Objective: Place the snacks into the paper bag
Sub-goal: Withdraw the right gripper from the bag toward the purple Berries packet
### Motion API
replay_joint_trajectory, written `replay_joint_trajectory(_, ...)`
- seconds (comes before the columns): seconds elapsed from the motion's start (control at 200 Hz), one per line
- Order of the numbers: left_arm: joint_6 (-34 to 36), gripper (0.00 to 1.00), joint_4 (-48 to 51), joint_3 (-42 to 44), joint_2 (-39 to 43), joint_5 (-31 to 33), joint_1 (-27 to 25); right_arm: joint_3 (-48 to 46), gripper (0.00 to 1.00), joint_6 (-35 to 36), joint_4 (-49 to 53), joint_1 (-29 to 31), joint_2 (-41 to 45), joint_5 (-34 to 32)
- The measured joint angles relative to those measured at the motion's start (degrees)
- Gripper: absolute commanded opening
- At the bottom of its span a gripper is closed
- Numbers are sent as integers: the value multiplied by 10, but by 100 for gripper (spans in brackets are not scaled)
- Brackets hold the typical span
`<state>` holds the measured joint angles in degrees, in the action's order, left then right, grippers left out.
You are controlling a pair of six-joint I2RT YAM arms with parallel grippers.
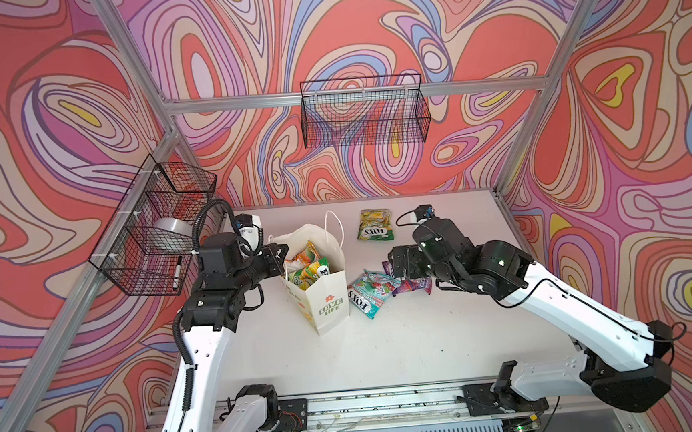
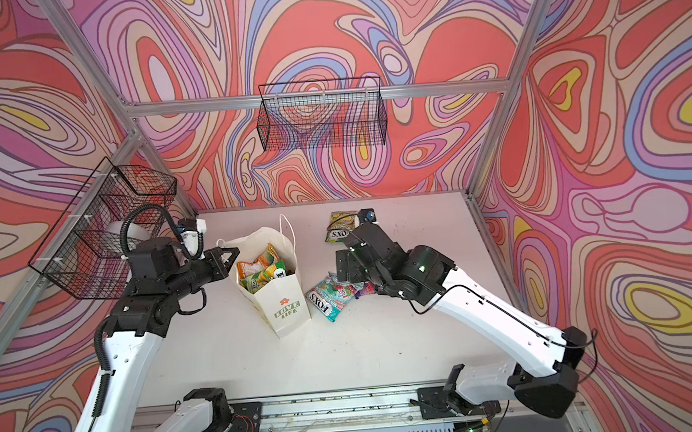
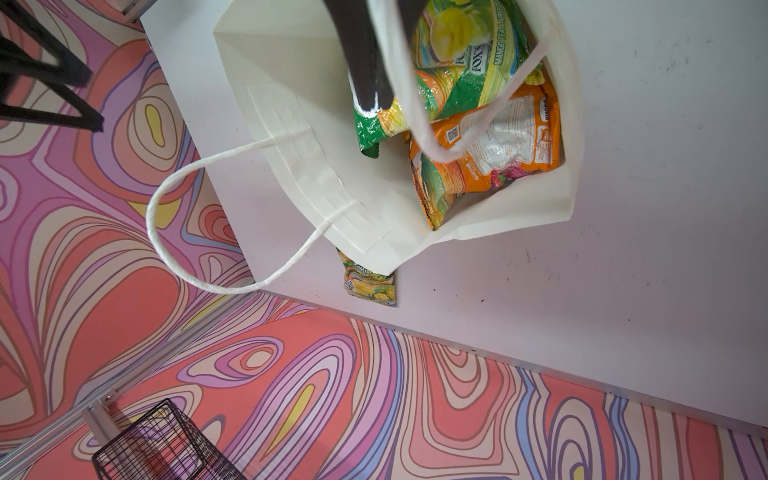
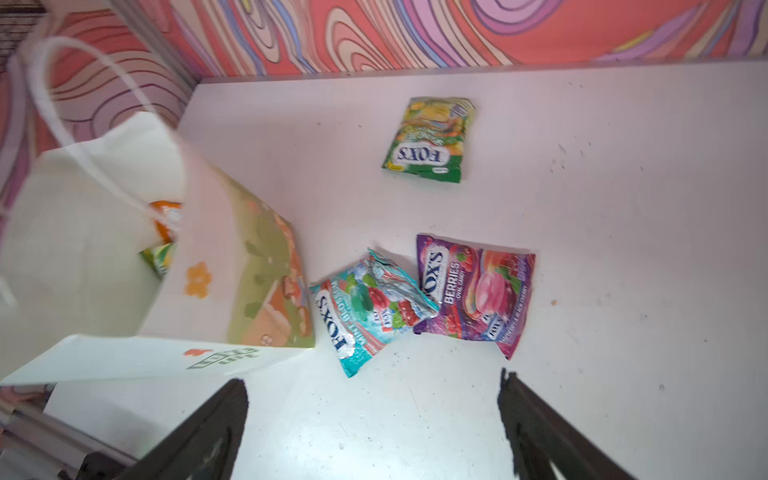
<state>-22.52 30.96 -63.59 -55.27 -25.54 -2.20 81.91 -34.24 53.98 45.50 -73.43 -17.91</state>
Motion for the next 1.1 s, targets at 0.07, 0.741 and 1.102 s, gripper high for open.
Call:
replay_joint_trajectory(0.07,0,0,-2,1,0,-2,0,-45,98,-3,-17,-45,3,25)
replay_joint_trajectory(0.741,-4,0,-8,1,-11,-25,0,-310,99,-45,-328,-285,-135,246)
replay_joint_trajectory(1.102,-4,0,-8,1,1,-23,-5,-327,97,-62,-391,-293,-190,263)
